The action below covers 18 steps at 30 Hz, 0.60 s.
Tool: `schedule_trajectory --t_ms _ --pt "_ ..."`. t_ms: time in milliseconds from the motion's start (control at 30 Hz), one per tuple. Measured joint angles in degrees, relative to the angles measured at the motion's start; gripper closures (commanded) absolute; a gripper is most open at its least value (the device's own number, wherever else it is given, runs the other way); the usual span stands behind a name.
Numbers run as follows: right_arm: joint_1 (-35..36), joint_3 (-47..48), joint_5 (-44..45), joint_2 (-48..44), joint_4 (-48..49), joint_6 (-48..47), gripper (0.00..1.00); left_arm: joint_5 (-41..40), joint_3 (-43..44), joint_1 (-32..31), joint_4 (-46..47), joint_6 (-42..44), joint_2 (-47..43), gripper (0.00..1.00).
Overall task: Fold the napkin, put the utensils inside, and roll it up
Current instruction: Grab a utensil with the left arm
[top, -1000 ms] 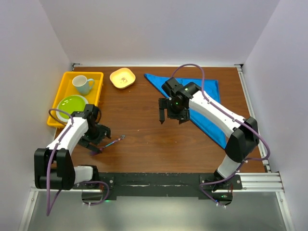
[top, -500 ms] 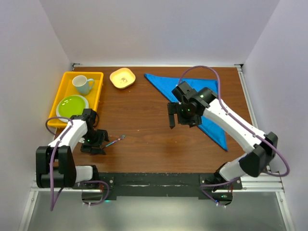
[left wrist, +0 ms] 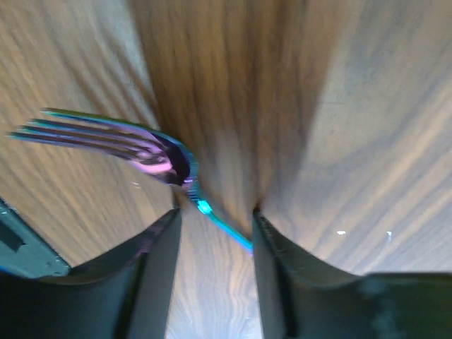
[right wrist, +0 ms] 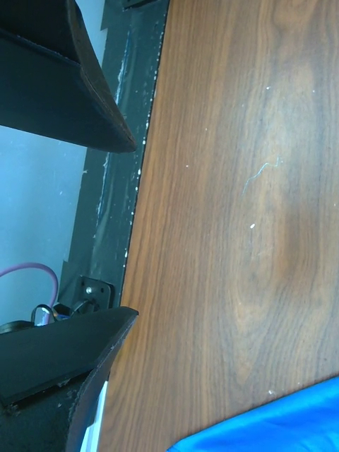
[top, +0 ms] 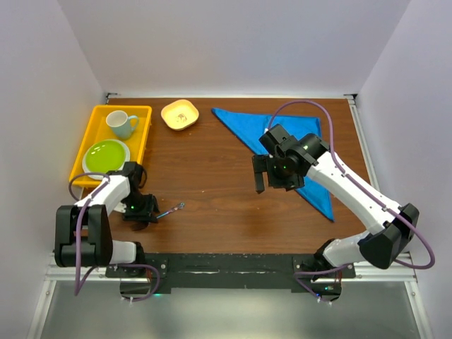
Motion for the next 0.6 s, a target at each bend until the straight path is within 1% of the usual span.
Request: schedule_trajectory --t_ms 33,100,133,167,233,267,400,500,600 --pt "0.0 0.0 0.0 0.0 -0.1 -0.1 0.05 -0.1 0.0 0.0 0.3 -0.1 0.0 0.58" --pt "0.0 0.0 0.2 0.0 -0.3 -0.5 0.05 -0.1 0.0 0.0 0.8 -0.5 0.0 0.65" --pt "0.0 0.0 0.2 0.0 -0.3 -0.7 0.05 -0.1 0.0 0.1 1.1 -0.6 0.0 0.70" --pt "0.0 0.0 0.3 0.0 -0.4 -0.9 0.05 -0.1 -0.1 0.1 1.5 -0.8 0.0 0.81" --pt "0.0 0.0 0.5 -0.1 -0.5 -1.1 0.05 0.0 -0.3 0.1 2.3 -1.1 0.0 0.97" --pt "0.0 0.0 0.7 -0.3 -0.6 -1.3 0.05 0.2 -0.3 0.2 2.1 -1.0 0.0 1.00" --pt "0.0 -0.1 1.2 -1.5 -0.5 -1.6 0.05 0.4 -0.7 0.3 1.9 -1.0 -0.7 1.00" --pt "0.0 -0.1 1.3 -2.4 -0.5 -1.6 0.05 -0.2 -1.7 -0.2 1.6 -1.0 -2.8 1.00" --pt "0.0 -0.1 2.5 -2.5 -0.7 -1.5 0.04 -0.9 -2.8 -4.6 -0.9 -2.2 -6.1 1.00"
